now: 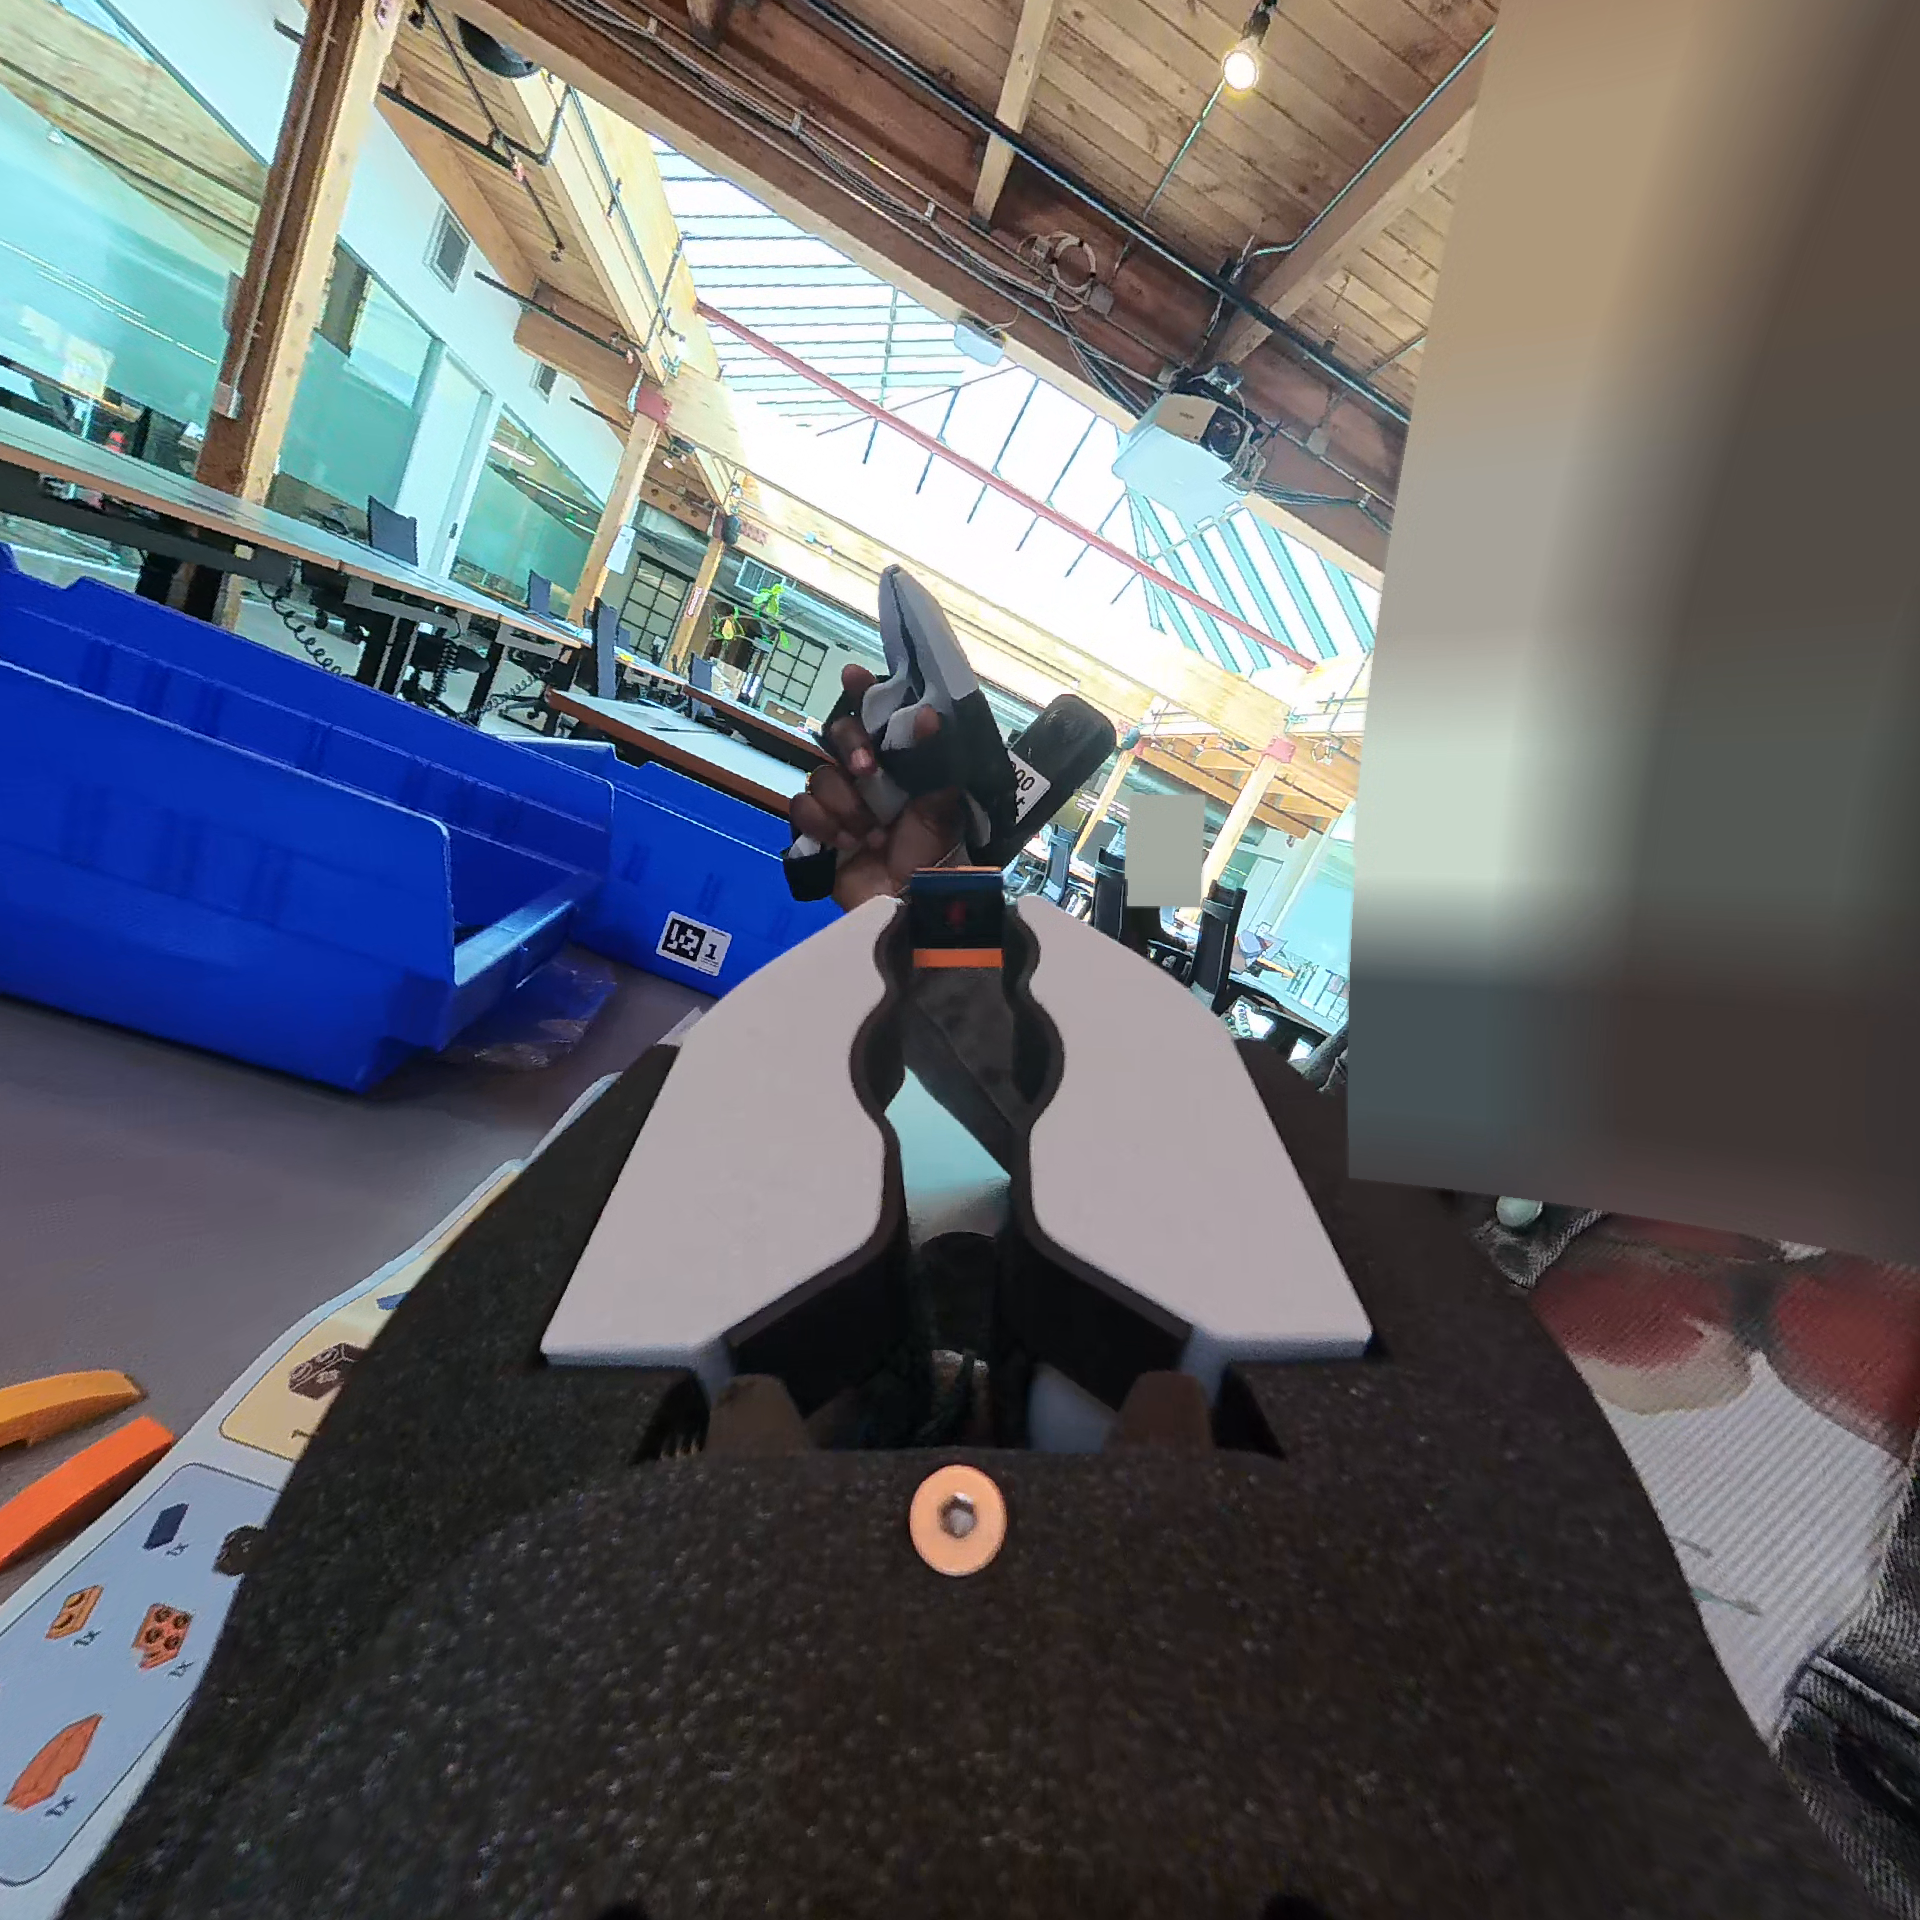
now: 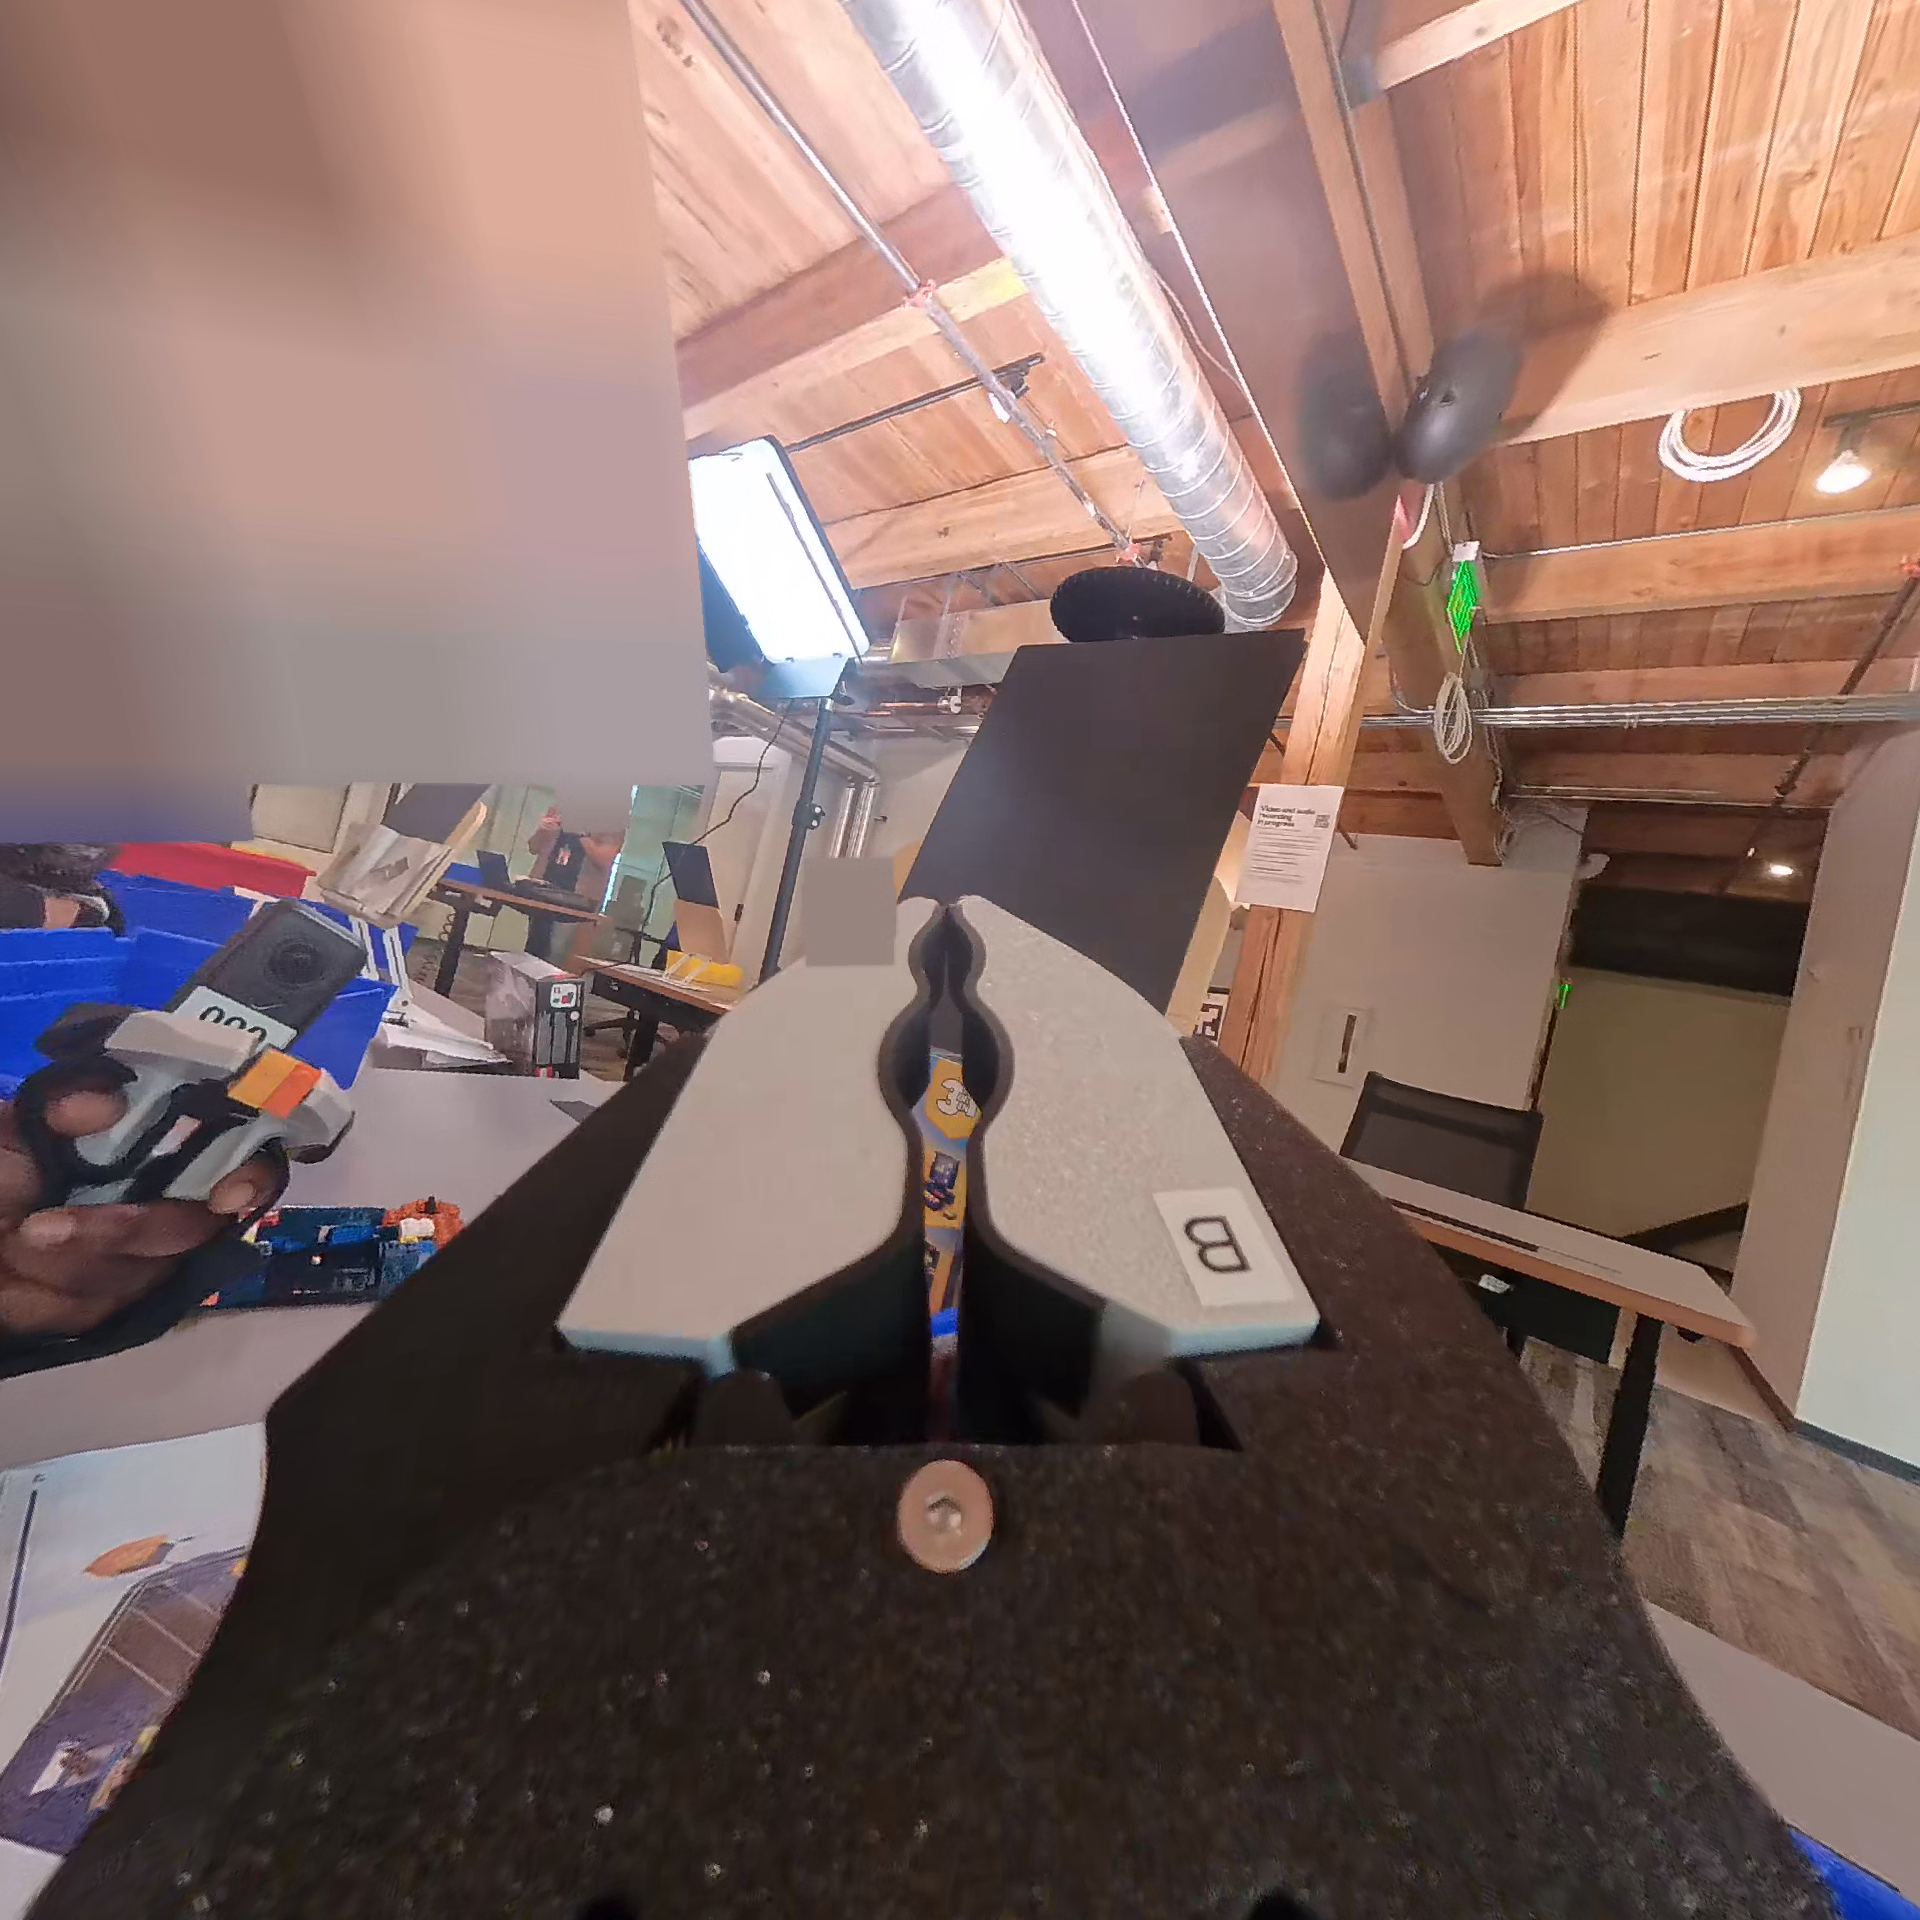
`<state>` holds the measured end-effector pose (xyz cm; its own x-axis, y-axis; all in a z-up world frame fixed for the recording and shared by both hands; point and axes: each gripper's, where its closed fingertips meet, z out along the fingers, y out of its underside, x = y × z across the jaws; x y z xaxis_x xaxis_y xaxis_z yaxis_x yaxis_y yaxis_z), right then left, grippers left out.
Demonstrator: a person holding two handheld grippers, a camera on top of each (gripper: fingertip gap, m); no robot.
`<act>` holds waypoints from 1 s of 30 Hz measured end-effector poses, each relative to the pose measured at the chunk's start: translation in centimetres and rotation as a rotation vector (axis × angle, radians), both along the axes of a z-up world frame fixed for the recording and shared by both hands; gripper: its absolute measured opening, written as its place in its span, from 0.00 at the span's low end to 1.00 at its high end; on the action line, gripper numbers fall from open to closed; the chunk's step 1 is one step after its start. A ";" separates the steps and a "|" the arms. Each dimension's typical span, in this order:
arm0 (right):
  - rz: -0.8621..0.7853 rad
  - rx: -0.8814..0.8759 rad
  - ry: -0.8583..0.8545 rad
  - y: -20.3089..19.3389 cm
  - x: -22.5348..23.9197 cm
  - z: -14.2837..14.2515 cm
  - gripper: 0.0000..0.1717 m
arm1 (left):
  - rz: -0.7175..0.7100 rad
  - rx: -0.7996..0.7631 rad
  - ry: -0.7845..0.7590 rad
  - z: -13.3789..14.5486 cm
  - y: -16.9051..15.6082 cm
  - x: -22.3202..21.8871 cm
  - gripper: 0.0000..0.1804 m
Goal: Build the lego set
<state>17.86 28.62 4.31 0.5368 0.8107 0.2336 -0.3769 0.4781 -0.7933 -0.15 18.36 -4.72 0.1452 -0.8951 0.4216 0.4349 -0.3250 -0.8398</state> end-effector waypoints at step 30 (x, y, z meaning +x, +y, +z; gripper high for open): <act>-0.024 -0.008 -0.104 0.6 -1.4 -1.5 0.00 | 0.084 0.077 0.077 -0.4 0.5 -0.2 0.08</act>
